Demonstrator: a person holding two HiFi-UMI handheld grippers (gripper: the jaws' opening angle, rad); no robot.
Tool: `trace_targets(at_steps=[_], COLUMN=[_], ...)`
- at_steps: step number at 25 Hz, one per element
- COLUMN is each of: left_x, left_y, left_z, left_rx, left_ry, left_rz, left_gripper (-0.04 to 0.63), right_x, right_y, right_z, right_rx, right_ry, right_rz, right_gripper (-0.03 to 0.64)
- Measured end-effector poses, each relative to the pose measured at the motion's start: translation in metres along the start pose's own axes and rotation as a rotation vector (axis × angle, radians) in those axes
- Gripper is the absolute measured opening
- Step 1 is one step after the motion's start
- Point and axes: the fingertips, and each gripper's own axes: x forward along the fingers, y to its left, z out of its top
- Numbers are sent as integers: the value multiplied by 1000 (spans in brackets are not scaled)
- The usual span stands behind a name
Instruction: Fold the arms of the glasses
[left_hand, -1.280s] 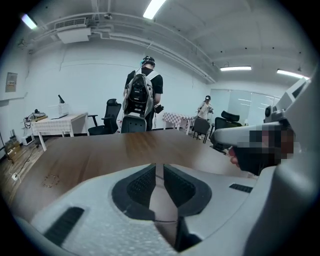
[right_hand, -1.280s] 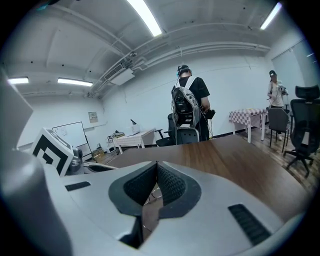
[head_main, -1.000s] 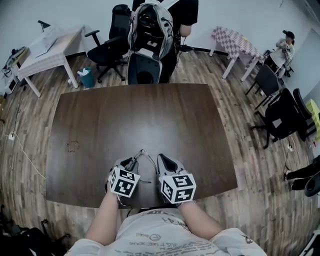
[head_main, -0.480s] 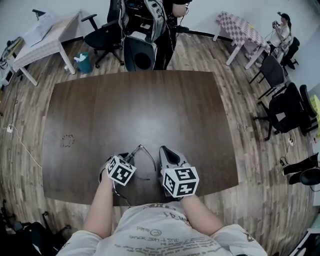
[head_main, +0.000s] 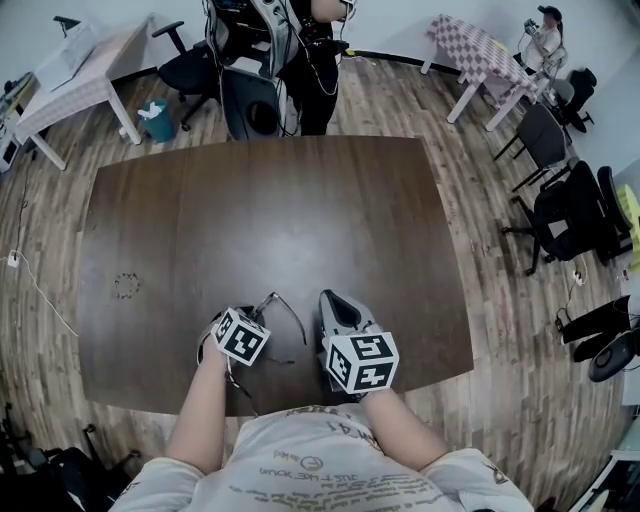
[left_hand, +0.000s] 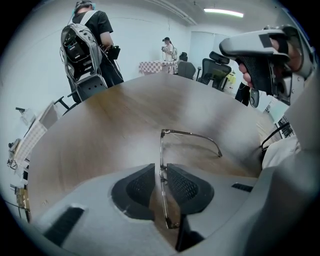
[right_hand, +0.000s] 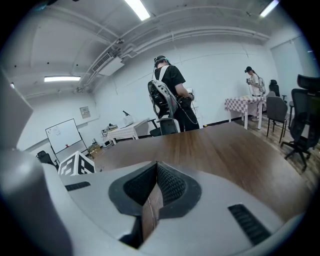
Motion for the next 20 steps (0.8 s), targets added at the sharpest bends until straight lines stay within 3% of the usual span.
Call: trace_targets(at_steps=[3,10,15,20], left_x=[5,0,-13,-32], left_y=[-4,-9,-4,2], left_z=[-3,-1,7,19], left_rx=[-8,-11,-16,-22], left_ry=[10,2,-51,-135], left_rz=[-15,-21,15,58], left_gripper=[46,40,37,35], right_x=[1,1,-1,1], right_y=[-4,-3,2,20], right_z=[0,0,0,-7], right_rx=[1,1,-8,-39], right_ry=[-1,-3,-4,36], right_rz=[2,13,24,103], right_gripper=[15,15,15,15])
